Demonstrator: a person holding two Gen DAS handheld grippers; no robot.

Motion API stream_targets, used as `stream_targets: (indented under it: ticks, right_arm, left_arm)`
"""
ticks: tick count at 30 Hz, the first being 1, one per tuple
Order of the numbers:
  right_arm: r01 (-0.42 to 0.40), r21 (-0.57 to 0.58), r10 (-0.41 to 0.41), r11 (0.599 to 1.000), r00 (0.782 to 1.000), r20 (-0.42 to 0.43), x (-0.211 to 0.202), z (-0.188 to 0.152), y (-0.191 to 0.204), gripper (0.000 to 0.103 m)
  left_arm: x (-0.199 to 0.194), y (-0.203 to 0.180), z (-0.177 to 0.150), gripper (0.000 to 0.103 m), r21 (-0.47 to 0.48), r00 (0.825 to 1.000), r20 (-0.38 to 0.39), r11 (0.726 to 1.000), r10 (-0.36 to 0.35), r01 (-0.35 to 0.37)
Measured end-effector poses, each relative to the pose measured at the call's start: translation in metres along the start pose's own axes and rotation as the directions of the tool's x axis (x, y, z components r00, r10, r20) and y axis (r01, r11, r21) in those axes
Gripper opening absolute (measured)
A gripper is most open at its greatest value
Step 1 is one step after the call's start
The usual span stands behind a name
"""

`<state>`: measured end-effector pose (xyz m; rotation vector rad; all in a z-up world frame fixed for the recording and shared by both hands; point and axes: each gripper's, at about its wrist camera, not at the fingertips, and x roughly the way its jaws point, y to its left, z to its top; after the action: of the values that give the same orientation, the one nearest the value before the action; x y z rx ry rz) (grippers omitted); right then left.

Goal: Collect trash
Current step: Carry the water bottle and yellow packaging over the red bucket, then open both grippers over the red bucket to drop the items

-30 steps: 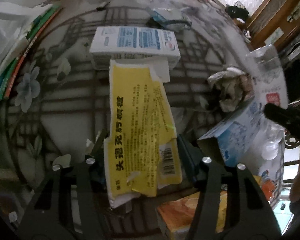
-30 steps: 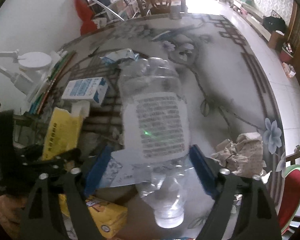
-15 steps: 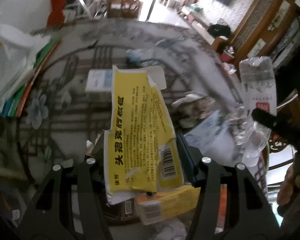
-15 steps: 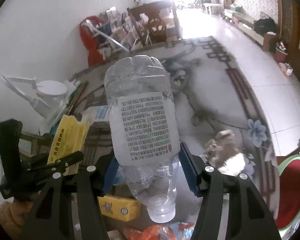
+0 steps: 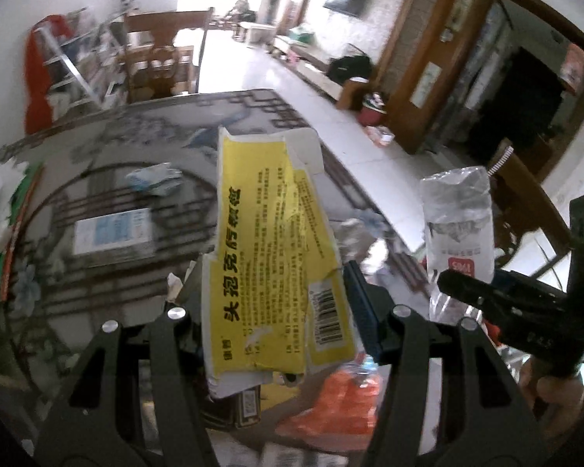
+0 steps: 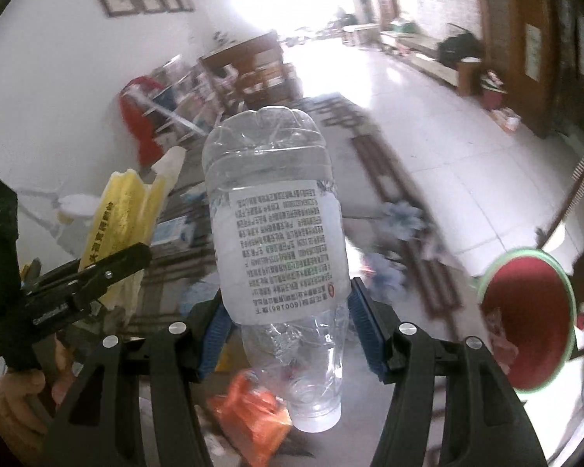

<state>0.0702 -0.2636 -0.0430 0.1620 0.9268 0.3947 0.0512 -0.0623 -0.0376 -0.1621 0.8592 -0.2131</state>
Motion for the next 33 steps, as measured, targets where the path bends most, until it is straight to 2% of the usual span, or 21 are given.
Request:
stream_targets:
  ticks: [11, 18, 26, 33]
  right_arm:
    - [0.118, 0.154, -0.125, 0.981, 0.992, 0.034, -0.042, -0.013, -0.089, 0.056]
    - [0.153, 0.208, -0.164, 0.966, 0.986, 0.038, -0.058, -0.015, -0.135, 0.056]
    - [0.175, 0.266, -0.19, 0.948, 0.981, 0.033, -0.07, -0.019, -0.191, 0.056]
    - [0.197, 0.321, -0.208, 0.926, 0.978, 0.001, -0.069, -0.02, -0.238, 0.058]
  left_arm:
    - [0.033, -0.064, 0.002, 0.055, 0.082, 0.995, -0.055, 0.993, -0.083, 0.087]
    - [0.058, -0.112, 0.004, 0.055, 0.127, 0.988, -0.089, 0.982, -0.13, 0.141]
    - [0.093, -0.175, 0.012, 0.056, 0.186, 0.974, -0.129, 0.96, -0.188, 0.21]
    - [0.132, -0.234, 0.011, 0.056, 0.233, 0.948, -0.205, 0.928, -0.244, 0.29]
